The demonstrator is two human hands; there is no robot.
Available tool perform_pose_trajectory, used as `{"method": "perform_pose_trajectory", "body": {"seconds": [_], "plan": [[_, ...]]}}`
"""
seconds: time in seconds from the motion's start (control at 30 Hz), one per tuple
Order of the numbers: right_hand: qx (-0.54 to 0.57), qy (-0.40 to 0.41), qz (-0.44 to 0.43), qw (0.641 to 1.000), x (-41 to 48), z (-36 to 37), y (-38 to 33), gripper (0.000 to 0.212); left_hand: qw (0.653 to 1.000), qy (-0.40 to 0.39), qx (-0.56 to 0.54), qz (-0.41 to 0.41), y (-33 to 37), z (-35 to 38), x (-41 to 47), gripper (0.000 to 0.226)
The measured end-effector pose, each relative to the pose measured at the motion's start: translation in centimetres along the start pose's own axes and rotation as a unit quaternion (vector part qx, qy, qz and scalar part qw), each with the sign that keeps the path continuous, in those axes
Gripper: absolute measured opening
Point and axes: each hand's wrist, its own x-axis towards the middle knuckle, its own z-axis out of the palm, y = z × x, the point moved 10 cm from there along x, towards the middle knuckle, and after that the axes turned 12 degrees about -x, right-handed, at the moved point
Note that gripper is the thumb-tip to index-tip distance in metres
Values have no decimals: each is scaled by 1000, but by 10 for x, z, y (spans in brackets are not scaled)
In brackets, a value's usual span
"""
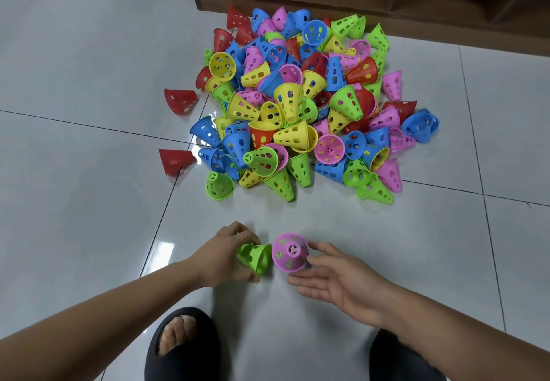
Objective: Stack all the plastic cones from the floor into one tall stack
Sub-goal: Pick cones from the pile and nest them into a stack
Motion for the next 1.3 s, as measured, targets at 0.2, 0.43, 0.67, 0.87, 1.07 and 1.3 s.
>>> {"method": "perform_pose_trajectory", "body": {"seconds": [0.2,0.43,0.67,0.87,1.07,1.3], "plan": [[36,18,-39,998,17,-5,-18,50,997,72,-15,-14,3,-24,-1,68],[-97,56,-85,990,31,-25,-46,45,988,156,-16,10,39,-77,-7,65],[-403,255,-201,856,23,-100,-98,33,975,202,-36,82,103,-112,-16,55],[-540,378,-280,698,8,-146,-139,37,971,193,-40,135,144,-105,-10,55],[-622,447,-279,579,2,-173,-152,57,979,144,-29,143,147,-77,10,54],[-640,428,-181,611,18,-199,-127,76,988,105,26,114,121,-59,30,62]]}}
